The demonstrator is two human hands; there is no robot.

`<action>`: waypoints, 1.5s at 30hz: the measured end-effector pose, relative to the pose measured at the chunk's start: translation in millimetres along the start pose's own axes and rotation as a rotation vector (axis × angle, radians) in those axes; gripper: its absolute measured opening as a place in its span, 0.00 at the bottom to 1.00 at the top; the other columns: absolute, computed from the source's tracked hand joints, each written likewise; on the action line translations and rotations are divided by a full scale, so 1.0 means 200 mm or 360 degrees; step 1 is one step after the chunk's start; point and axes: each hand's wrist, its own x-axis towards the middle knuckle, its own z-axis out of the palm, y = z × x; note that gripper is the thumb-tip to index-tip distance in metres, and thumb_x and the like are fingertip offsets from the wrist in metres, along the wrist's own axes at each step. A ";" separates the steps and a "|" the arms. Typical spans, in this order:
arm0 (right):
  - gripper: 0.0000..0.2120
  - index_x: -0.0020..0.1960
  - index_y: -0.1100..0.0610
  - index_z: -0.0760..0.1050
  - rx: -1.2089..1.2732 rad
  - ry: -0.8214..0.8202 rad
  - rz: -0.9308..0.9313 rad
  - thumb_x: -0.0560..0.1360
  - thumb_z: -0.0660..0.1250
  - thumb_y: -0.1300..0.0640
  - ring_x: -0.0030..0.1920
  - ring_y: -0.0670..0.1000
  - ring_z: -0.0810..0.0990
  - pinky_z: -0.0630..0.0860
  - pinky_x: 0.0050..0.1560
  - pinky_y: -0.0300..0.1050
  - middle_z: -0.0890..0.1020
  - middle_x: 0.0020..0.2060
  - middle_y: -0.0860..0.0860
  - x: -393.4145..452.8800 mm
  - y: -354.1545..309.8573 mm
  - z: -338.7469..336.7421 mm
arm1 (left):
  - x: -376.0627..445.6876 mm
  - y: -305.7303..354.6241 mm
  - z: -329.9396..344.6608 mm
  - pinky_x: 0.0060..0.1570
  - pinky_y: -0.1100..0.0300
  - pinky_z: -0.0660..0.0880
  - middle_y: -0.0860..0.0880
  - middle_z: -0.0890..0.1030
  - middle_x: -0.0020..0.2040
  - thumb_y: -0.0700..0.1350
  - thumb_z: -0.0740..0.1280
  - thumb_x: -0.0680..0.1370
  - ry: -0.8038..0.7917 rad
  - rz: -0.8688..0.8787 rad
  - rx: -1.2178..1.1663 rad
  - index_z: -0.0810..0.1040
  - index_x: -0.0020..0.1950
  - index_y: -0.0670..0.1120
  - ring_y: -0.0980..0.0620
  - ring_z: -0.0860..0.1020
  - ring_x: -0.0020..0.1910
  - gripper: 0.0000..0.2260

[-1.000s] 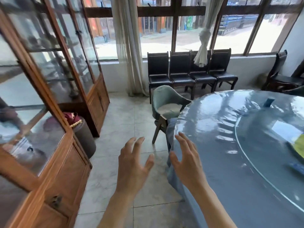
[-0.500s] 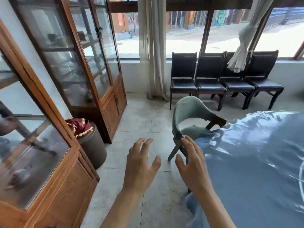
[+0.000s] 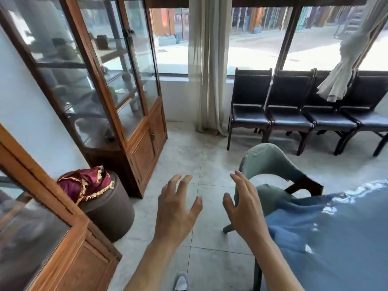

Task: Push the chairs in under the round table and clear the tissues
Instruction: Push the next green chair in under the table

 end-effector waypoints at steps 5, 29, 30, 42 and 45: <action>0.25 0.72 0.57 0.68 -0.0035 0.0022 0.0022 0.76 0.68 0.59 0.72 0.53 0.67 0.65 0.71 0.50 0.69 0.73 0.52 0.49 0.01 0.25 | 0.53 -0.19 0.06 0.66 0.57 0.60 0.49 0.68 0.73 0.56 0.66 0.78 -0.0031 0.0014 0.0006 0.68 0.72 0.52 0.50 0.65 0.71 0.24; 0.24 0.72 0.58 0.68 -0.0042 0.0207 0.0193 0.77 0.66 0.60 0.73 0.50 0.64 0.65 0.72 0.47 0.68 0.74 0.52 2.45 0.55 0.83 | 2.66 -0.53 0.79 0.65 0.60 0.63 0.53 0.66 0.73 0.58 0.63 0.78 -0.0252 0.0252 -0.0162 0.65 0.74 0.57 0.54 0.65 0.71 0.24; 0.24 0.72 0.58 0.67 -0.0043 0.0221 0.0201 0.77 0.66 0.60 0.74 0.50 0.64 0.65 0.72 0.48 0.68 0.74 0.52 2.54 0.58 0.83 | 2.76 -0.51 0.84 0.65 0.60 0.63 0.53 0.66 0.73 0.58 0.62 0.78 -0.0264 0.0270 -0.0164 0.64 0.74 0.57 0.54 0.64 0.71 0.24; 0.24 0.72 0.59 0.69 -0.0157 0.0502 0.0411 0.77 0.66 0.61 0.73 0.48 0.65 0.62 0.71 0.42 0.70 0.72 0.52 3.28 0.96 0.73 | 3.63 -0.27 1.34 0.66 0.61 0.62 0.55 0.66 0.72 0.58 0.62 0.77 -0.0441 0.0535 -0.0379 0.66 0.73 0.55 0.56 0.64 0.71 0.25; 0.24 0.71 0.58 0.69 -0.0216 0.0597 0.0498 0.77 0.66 0.60 0.72 0.48 0.65 0.63 0.71 0.42 0.70 0.72 0.51 3.41 1.06 0.72 | 3.83 -0.21 1.49 0.68 0.59 0.63 0.55 0.68 0.72 0.58 0.61 0.76 -0.0523 0.0639 -0.0471 0.67 0.73 0.54 0.57 0.64 0.71 0.25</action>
